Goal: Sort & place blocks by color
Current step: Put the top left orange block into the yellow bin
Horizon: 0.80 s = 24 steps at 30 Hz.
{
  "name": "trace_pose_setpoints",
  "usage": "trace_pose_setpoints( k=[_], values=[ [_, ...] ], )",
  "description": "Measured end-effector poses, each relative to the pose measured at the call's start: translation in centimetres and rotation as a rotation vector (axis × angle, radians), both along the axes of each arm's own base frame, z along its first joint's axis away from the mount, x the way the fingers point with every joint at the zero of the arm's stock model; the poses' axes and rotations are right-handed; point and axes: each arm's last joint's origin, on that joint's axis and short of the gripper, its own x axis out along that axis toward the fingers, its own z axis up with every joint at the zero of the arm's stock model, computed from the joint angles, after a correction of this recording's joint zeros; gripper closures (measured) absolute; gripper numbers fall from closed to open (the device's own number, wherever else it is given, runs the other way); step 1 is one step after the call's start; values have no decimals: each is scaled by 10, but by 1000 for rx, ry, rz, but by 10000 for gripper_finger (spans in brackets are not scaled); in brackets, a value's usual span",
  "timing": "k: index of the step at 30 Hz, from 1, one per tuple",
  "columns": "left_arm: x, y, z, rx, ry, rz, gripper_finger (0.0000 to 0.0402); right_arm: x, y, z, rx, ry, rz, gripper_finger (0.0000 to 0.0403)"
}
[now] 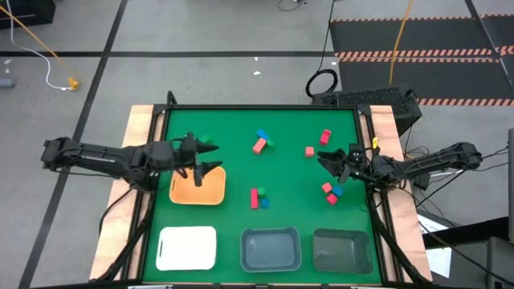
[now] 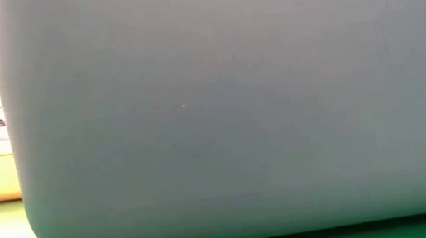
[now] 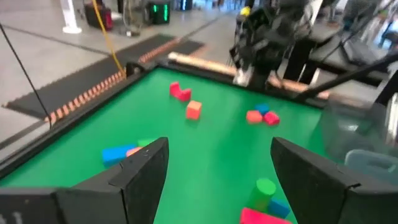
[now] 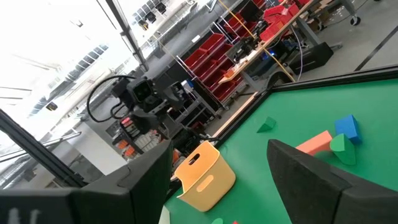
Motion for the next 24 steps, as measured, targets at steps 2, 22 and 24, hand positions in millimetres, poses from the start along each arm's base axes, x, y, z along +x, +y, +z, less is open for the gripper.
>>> trace_pose_setpoints(
  k=[2, 22, 24],
  values=[
    [6, 4, -6, -12, 39, 21, 119, 0, 0, 0, -1, 1, 0, 149],
    [50, 22, -55, -404, 95, 251, 119, 0, 0, 0, 0, 0, 0, 149],
    [51, 21, -56, -412, 94, 250, 119, 0, 0, 0, -1, 0, -1, 149]
  ],
)
